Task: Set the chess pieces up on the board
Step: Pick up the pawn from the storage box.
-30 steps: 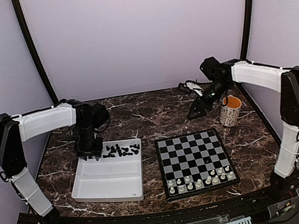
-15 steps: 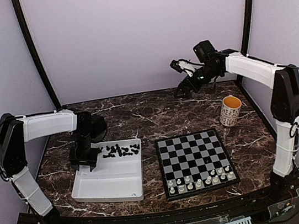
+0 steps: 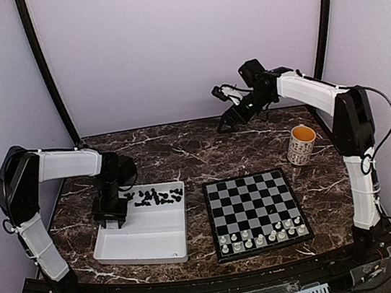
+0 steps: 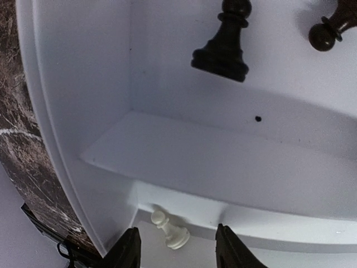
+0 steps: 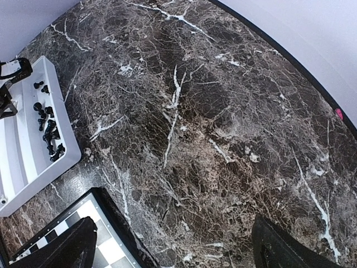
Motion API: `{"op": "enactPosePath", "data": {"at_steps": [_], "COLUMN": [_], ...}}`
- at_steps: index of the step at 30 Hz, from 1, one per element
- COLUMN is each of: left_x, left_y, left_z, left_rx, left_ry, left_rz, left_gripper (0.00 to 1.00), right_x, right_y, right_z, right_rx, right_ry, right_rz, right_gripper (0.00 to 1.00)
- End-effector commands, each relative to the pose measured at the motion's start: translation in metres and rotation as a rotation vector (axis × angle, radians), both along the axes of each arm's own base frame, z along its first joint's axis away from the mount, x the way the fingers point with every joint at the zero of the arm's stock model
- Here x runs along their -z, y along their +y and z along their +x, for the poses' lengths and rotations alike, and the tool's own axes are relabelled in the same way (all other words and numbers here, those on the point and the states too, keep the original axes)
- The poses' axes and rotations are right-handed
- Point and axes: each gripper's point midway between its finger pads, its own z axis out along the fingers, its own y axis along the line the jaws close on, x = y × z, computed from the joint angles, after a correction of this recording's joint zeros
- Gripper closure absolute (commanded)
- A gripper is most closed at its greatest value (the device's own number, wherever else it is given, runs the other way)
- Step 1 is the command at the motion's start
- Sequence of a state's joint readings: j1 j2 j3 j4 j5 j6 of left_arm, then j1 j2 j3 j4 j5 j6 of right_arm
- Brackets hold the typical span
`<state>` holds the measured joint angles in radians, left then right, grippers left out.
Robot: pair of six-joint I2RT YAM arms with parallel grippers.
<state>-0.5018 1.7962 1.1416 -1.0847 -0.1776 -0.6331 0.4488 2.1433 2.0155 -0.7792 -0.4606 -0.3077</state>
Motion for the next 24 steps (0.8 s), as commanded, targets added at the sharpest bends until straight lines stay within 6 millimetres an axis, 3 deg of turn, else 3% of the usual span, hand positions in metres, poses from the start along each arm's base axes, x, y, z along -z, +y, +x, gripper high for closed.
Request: {"op": "enactPosePath", "data": {"at_steps": [1, 6, 15, 24], "left_x": [0.003, 0.012, 0.029, 0.028], "left_y": [0.003, 0.011, -0.003, -0.018], "left_z": [0.0, -0.007, -0.012, 0.017], "left_rx": [-0.048, -0.134, -0.166, -0.09], "left_ry": [0.012, 0.039, 0.059, -0.02], "left_rz": [-0.009, -0.005, -0.101, -0.171], "left_gripper": [0.52, 0.51, 0.67, 0.78], "right_x": [-0.009, -0.006, 0.004, 0.01], "right_y": [0.008, 0.007, -0.002, 0.0], "right_z": [0.002, 0.004, 0.006, 0.009], "right_rx": [-0.009, -0.005, 0.032, 0.035], "right_ry": [-0.005, -0.007, -0.009, 0.011], "right_rz": [0.027, 0.016, -0.035, -0.042], "right_gripper": [0.01, 0.02, 0.02, 0.01]}}
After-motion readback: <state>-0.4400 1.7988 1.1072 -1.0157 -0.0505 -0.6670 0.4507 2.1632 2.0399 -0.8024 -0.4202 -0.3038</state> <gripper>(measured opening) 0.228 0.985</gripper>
